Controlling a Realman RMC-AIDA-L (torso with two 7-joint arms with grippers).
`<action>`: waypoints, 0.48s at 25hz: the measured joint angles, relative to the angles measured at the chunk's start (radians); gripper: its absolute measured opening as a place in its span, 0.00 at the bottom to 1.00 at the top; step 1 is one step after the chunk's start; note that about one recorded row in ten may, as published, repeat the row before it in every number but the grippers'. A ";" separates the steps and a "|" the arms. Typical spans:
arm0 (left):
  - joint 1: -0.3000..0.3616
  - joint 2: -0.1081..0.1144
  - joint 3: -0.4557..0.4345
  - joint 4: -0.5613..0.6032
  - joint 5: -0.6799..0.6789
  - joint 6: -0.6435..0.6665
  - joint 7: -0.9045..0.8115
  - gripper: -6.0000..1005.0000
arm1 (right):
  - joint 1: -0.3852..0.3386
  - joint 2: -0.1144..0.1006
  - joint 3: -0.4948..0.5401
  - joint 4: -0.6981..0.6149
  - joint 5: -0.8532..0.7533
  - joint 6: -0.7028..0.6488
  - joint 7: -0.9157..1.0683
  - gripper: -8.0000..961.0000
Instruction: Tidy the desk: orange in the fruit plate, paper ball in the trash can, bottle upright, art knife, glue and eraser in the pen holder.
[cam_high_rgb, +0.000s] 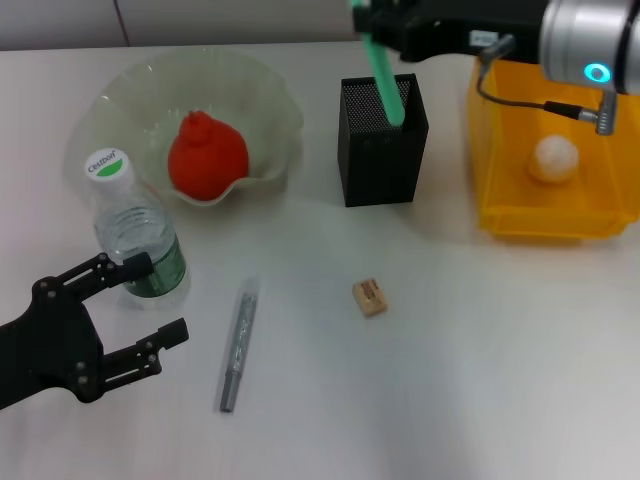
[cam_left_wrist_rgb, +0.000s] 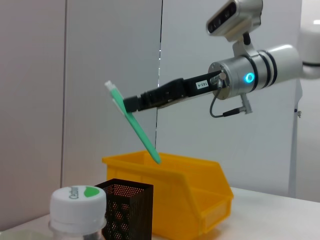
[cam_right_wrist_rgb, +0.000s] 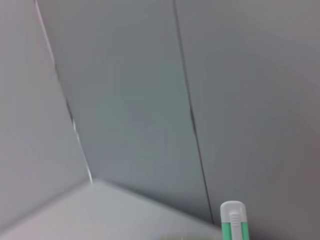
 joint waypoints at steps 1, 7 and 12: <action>0.000 0.000 0.000 0.000 0.000 0.000 0.000 0.78 | -0.001 -0.001 0.017 0.040 0.076 0.003 -0.068 0.22; 0.000 -0.001 0.000 0.000 0.000 0.000 0.000 0.78 | 0.036 0.001 0.073 0.322 0.458 0.007 -0.560 0.23; 0.000 -0.002 0.001 -0.001 0.000 0.000 0.000 0.78 | 0.110 0.001 0.080 0.591 0.712 -0.038 -0.898 0.23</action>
